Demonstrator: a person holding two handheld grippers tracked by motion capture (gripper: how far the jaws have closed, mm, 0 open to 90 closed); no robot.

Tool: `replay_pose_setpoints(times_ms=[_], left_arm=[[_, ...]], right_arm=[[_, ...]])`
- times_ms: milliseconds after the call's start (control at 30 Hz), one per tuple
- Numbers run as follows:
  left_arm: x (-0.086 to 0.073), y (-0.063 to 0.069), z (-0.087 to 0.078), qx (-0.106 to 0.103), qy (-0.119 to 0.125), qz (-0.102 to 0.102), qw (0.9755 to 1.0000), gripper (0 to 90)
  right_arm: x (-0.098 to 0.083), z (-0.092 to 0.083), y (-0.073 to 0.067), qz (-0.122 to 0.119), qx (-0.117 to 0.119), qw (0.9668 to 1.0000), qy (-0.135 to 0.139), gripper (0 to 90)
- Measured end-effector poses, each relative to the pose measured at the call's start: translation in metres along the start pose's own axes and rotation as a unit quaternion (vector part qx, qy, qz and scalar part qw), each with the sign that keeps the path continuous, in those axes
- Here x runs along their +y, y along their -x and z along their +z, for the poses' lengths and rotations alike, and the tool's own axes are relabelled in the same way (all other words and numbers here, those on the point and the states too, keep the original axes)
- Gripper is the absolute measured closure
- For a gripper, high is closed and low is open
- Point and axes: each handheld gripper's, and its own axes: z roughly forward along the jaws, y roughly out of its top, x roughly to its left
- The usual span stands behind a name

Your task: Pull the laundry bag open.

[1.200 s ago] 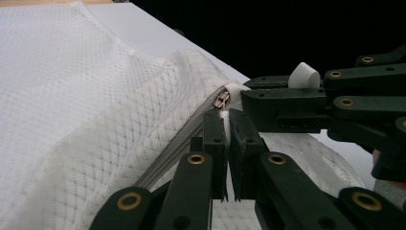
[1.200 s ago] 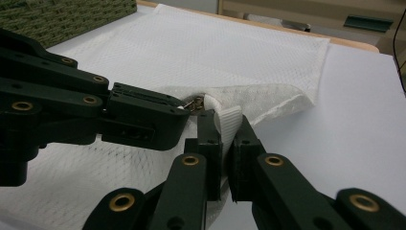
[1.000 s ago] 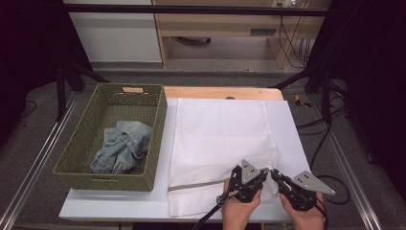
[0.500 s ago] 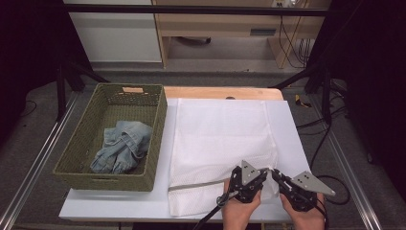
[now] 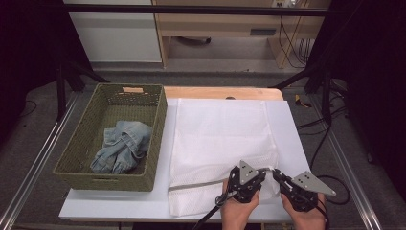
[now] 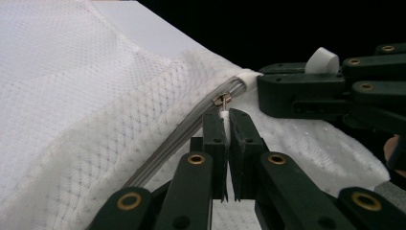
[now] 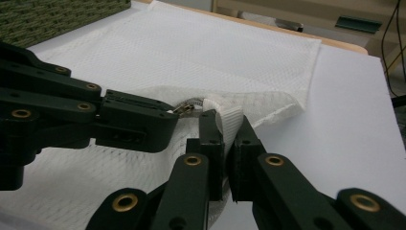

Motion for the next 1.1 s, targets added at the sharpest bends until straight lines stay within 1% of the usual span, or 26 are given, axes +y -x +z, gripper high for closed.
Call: replay_pose_setpoints(times_ms=[167,267,500,733,800,900,1000,1100], left_arm=[[-0.0032,-0.0029,-0.0002,0.003,-0.002,-0.001,1.0,86.6],[-0.0039,-0.003,-0.0004,0.003,-0.002,-0.003,1.0,86.6],[-0.0046,-0.0018,0.0002,0.002,-0.004,-0.005,1.0,86.6],[-0.0044,-0.0007,-0.0006,0.009,-0.003,0.004,0.9999,86.6],[-0.0045,-0.0002,-0.0011,0.009,-0.002,0.003,0.9999,86.5],[-0.0049,0.0005,-0.0023,0.012,-0.001,0.008,0.9999,86.6],[-0.0056,-0.0004,-0.0032,0.015,-0.002,0.006,0.9999,86.6],[-0.0072,-0.003,-0.0043,0.017,-0.004,0.001,0.9999,86.6]], right_arm=[[-0.0007,-0.0002,0.0018,0.007,-0.001,1.0,-0.001,86.4],[-0.0006,-0.0001,0.0013,0.005,0.0,1.0,-0.002,86.4],[-0.0014,-0.0001,0.0025,0.011,0.002,0.9999,-0.004,86.2],[-0.0012,-0.0006,0.0026,0.012,0.004,0.9999,-0.004,86.2],[-0.001,-0.001,0.0027,0.012,0.003,0.9999,-0.003,86.3],[-0.0008,-0.0013,0.0022,0.012,0.002,0.9999,-0.004,86.3],[-0.0005,-0.0015,0.0017,0.008,-0.002,1.0,-0.004,86.3],[-0.0008,-0.0023,0.0035,0.011,-0.004,0.9999,-0.002,86.4]])
